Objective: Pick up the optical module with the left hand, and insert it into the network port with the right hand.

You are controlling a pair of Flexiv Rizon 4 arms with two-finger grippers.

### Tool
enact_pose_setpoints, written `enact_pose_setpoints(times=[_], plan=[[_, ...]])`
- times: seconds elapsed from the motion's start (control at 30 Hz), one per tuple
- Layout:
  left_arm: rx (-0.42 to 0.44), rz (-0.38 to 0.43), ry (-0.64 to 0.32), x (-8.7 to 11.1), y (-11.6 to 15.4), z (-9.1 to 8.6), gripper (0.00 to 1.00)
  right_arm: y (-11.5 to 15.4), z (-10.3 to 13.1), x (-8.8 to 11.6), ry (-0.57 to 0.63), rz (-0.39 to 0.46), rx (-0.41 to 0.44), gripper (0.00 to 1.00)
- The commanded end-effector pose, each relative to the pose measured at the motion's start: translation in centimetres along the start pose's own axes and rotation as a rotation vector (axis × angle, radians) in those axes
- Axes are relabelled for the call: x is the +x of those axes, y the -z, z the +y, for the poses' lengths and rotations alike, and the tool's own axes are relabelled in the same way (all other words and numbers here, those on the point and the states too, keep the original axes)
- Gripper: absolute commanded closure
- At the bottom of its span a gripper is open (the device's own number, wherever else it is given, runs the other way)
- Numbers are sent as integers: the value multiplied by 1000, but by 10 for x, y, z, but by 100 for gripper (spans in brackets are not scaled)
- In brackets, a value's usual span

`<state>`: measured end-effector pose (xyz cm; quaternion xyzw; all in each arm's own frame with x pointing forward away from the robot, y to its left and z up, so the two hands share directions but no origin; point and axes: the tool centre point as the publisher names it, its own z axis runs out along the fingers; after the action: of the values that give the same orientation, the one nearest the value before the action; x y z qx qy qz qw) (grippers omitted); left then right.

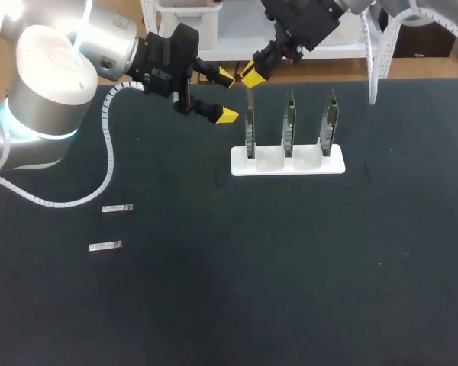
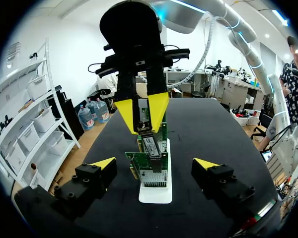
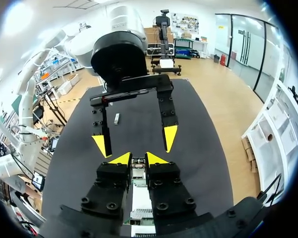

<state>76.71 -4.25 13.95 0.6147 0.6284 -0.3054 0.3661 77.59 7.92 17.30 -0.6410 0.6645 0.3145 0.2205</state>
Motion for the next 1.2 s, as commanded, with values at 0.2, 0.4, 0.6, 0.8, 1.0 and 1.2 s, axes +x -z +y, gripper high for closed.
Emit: enact_pose_setpoints(times=[0.2, 0.4, 0.6, 0.8, 1.0, 1.2], plan=[[2, 2, 0, 0, 0, 1, 0, -2, 5, 4, -4, 0, 14, 100], [2, 2, 0, 0, 0, 1, 0, -3, 6, 6, -9, 3, 12, 100], [2, 2, 0, 0, 0, 1, 0, -3, 5, 8, -10, 12, 15, 100], [2, 2, 0, 0, 0, 1, 0, -4, 5, 7, -6, 15, 16, 100], [2, 2, 0, 0, 0, 1, 0, -5, 5, 8, -8, 20, 10, 100], [2, 2, 0, 0, 0, 1, 0, -6, 6, 10, -6, 28, -6, 100]])
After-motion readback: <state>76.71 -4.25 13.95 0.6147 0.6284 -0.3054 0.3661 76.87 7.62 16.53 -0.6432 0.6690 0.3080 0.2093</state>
